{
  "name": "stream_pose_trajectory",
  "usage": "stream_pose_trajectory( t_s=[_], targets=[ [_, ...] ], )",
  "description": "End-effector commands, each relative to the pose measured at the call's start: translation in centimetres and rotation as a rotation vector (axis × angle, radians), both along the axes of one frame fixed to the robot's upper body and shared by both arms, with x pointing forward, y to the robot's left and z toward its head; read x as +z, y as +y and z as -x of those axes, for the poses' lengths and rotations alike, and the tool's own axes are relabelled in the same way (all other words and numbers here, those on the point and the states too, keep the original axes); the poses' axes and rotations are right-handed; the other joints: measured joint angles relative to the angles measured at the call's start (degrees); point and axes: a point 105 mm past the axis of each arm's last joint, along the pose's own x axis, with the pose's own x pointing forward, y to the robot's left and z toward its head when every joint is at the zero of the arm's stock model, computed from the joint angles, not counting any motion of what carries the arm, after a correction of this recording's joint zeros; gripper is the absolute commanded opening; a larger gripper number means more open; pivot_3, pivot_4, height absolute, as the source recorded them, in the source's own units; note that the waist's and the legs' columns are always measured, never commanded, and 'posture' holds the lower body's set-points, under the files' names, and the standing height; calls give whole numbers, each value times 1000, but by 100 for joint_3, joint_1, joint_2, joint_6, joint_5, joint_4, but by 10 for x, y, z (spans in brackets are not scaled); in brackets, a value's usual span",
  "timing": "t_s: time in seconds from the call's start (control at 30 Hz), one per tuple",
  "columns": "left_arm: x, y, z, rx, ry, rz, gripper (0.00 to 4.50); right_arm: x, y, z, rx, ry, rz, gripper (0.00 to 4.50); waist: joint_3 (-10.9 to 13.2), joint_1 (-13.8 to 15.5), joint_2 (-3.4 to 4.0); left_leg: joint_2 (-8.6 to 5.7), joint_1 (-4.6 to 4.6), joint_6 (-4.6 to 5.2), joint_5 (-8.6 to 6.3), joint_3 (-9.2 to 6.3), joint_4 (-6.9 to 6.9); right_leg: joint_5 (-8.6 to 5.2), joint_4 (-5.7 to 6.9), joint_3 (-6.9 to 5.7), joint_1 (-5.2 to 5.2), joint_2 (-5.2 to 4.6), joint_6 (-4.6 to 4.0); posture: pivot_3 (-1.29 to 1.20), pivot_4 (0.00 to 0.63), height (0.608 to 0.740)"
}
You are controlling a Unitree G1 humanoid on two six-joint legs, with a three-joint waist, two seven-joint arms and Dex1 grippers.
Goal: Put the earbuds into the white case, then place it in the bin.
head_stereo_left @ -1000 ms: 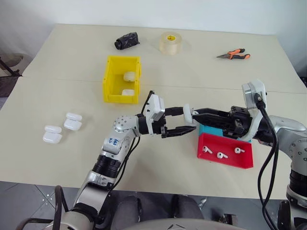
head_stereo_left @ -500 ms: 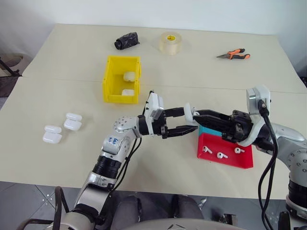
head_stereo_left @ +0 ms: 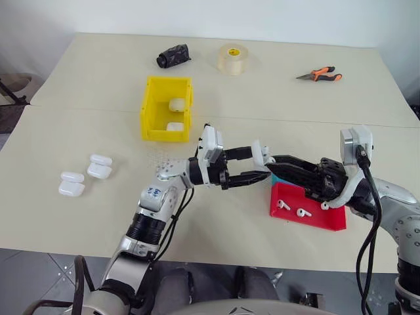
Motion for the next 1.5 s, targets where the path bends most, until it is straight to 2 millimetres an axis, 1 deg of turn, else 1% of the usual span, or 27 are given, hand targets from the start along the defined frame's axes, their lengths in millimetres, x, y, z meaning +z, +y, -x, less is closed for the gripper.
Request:
stream_pose_trajectory(
  t_s=[0.03, 0.1, 0.13, 0.17, 0.27, 0.33, 0.4, 0.47, 0.53, 0.6, 0.67, 0.77, 0.87, 1.0, 1.1, 1.13, 1.2, 1.27, 1.37, 1.4, 1.47, 1.5],
  targets=[
    [22, 3, 11, -31, -107, 40, 2816, 5, -1, -2, -3, -61, 38, 2479, 0, 0, 0, 0, 0, 0, 0, 1, 0, 0, 0, 1, 0, 0, 0, 0, 150, 740],
    [19, 9, 11, -10, -116, 0, 2816, 8, -7, -4, -5, -63, 54, 2479, 0, 8, 0, 0, 0, 0, 0, 2, 1, 0, -1, 3, 0, 0, 0, 0, 150, 740],
    [14, 13, 9, 12, -133, -49, 2816, 8, -11, -5, -6, -66, 74, 2479, 0, 7, 0, 0, 0, 0, 0, 2, 1, 0, -1, 3, 0, 0, 0, 0, 150, 740],
    [8, 18, 8, 36, -155, -108, 2816, 8, -14, -4, -1, -62, 98, 2313, 0, -1, 0, 0, 0, 0, 0, 2, 0, 0, -2, 3, 0, 0, 0, 0, 150, 740],
    [-3, 29, 7, 70, -214, -243, 2816, 6, -18, -3, 23, -77, 174, 1499, 0, -7, 0, 0, 5, 0, 0, 2, -4, 0, -2, 3, 0, 0, 0, 0, 150, 740],
    [-10, 37, 8, 85, -242, -335, 2816, 8, -15, -2, 59, -116, 222, 761, 0, -3, 0, 0, 4, 0, 0, 4, -4, 0, -4, 4, 0, 0, 0, 0, 150, 740],
    [-19, 43, 10, 78, -267, -437, 2816, 12, -7, -2, 108, -163, 268, 81, 0, -5, 0, 0, 3, 0, 0, 4, -3, 0, -4, 4, 0, 0, 0, 0, 150, 740],
    [-26, 44, 10, 69, -285, -510, 2816, 18, 6, -1, 155, -197, 264, 36, 0, -5, 0, 0, 4, 0, 0, 4, -2, 0, -3, 4, -1, 0, 0, 0, 150, 740],
    [-28, 42, 9, 70, -284, -536, 2816, 20, 20, 0, 208, -219, 253, 36, 0, 6, -1, 0, 3, 0, 0, 4, -3, 0, -3, 4, -1, 0, 0, 0, 150, 740],
    [-28, 36, 9, 68, -274, -535, 2816, 15, 35, 1, 256, -233, 264, 36, 1, 20, -1, 0, 0, 0, 0, 0, 1, 0, -2, 1, -1, 0, 0, 0, 150, 740],
    [-29, 31, 9, 59, -271, -542, 2816, 9, 44, -1, 277, -245, 282, 36, 1, 20, -2, 0, -4, 0, 0, -3, 2, 0, -2, -1, -1, 0, 0, 0, 150, 740],
    [-30, 25, 12, 42, -268, -555, 2816, 4, 53, -10, 268, -248, 293, 36, 1, -1, -2, 0, -4, 0, 0, -1, 1, 0, -2, -1, -1, 0, 0, 0, 150, 740],
    [-30, 22, 13, 39, -263, -556, 2816, -1, 59, -14, 279, -252, 317, 36, 1, -8, -2, 0, -2, 0, 0, 0, 0, 0, -1, -1, -2, 0, 0, 0, 150, 740],
    [-30, 21, 13, 44, -258, -560, 2816, -5, 65, -13, 307, -264, 349, 36, 1, -3, -2, 0, -2, 0, 0, 0, 1, 0, 0, -1, -3, 0, 0, 0, 150, 740],
    [-28, 23, 13, 54, -260, -548, 2816, -14, 60, -11, 314, -246, 398, 36, 1, 3, -2, 0, -3, 0, 0, -1, 2, 0, 0, -1, -3, 0, 0, 0, 150, 740],
    [-26, 24, 13, 57, -263, -534, 2816, -20, 52, -11, 300, -225, 421, 36, 1, 5, -2, 0, -4, 0, 0, -1, 1, 0, -1, -1, -3, 0, 0, 0, 150, 740],
    [-19, 29, 14, 79, -262, -485, 2816, -30, 28, -13, 264, -203, 471, 36, 2, 19, -3, 0, -4, 0, 0, -2, 1, 0, -1, -2, -3, 0, 0, 0, 150, 740],
    [-14, 32, 15, 85, -262, -444, 2816, -34, 14, -14, 236, -199, 483, 36, 3, 9, -6, 0, -6, 0, 0, -3, 1, 0, -2, -2, -2, -1, 0, 0, 150, 740],
    [-5, 40, 19, 91, -245, -353, 2816, -30, -2, -12, 202, -257, 428, 36, 5, 0, -8, 1, -3, 1, 0, 1, 1, 0, -1, -1, -2, -1, 0, 0, 150, 740],
    [-4, 45, 20, 106, -237, -335, 2816, -24, -5, -10, 196, -315, 378, 36, 5, -5, -8, 2, -2, 1, 0, 1, -1, 0, -2, 0, -2, -1, 0, 0, 150, 740],
    [-4, 54, 26, 99, -230, -314, 2816, -11, -13, -7, 158, -423, 255, 36, 5, -34, -8, 4, 4, 0, 0, 4, -2, 0, -1, 2, -2, 0, 0, 0, 150, 740],
    [-7, 62, 31, 105, -226, -306, 2816, -13, -19, -7, 132, -415, 226, 36, 5, -42, -8, 5, 5, 0, 0, 5, -4, 0, -1, 3, -2, 0, 0, 0, 150, 740]
  ],
)
